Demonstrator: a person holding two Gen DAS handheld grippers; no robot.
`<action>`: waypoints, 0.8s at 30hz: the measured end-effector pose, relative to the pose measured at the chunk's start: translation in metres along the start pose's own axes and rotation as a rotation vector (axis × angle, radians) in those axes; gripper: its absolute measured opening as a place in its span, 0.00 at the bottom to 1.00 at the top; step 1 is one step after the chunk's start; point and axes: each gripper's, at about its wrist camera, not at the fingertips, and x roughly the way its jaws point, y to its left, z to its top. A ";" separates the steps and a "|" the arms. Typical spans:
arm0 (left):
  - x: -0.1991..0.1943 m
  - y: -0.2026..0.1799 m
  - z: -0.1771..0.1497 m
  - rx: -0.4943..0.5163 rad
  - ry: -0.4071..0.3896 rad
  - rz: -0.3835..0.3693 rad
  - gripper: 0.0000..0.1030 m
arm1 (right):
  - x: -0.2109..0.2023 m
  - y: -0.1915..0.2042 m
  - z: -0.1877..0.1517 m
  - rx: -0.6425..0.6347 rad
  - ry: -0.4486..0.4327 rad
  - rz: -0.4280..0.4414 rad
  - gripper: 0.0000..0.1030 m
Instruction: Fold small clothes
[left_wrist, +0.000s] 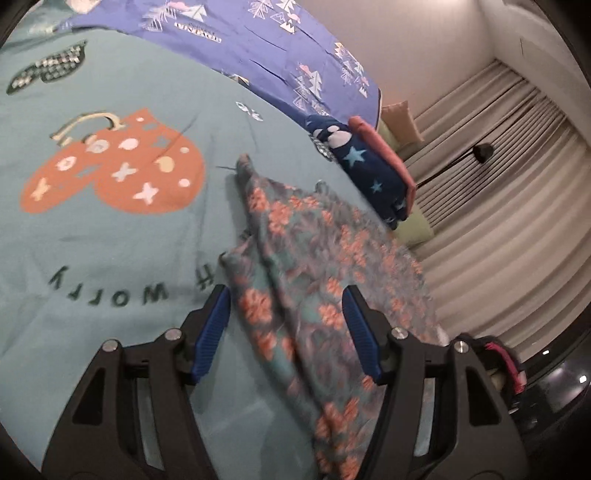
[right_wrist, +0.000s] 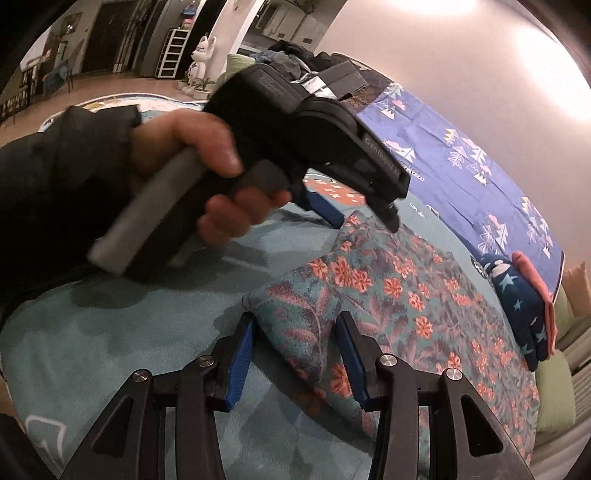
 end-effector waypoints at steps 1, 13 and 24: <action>0.003 0.000 0.003 -0.015 0.006 -0.015 0.55 | 0.000 0.000 -0.001 0.005 -0.004 -0.002 0.48; 0.016 -0.017 0.018 0.063 0.039 0.091 0.10 | 0.001 -0.021 0.005 0.138 -0.051 0.052 0.13; 0.009 -0.051 0.033 0.088 0.038 0.161 0.09 | -0.022 -0.044 0.006 0.275 -0.128 0.117 0.07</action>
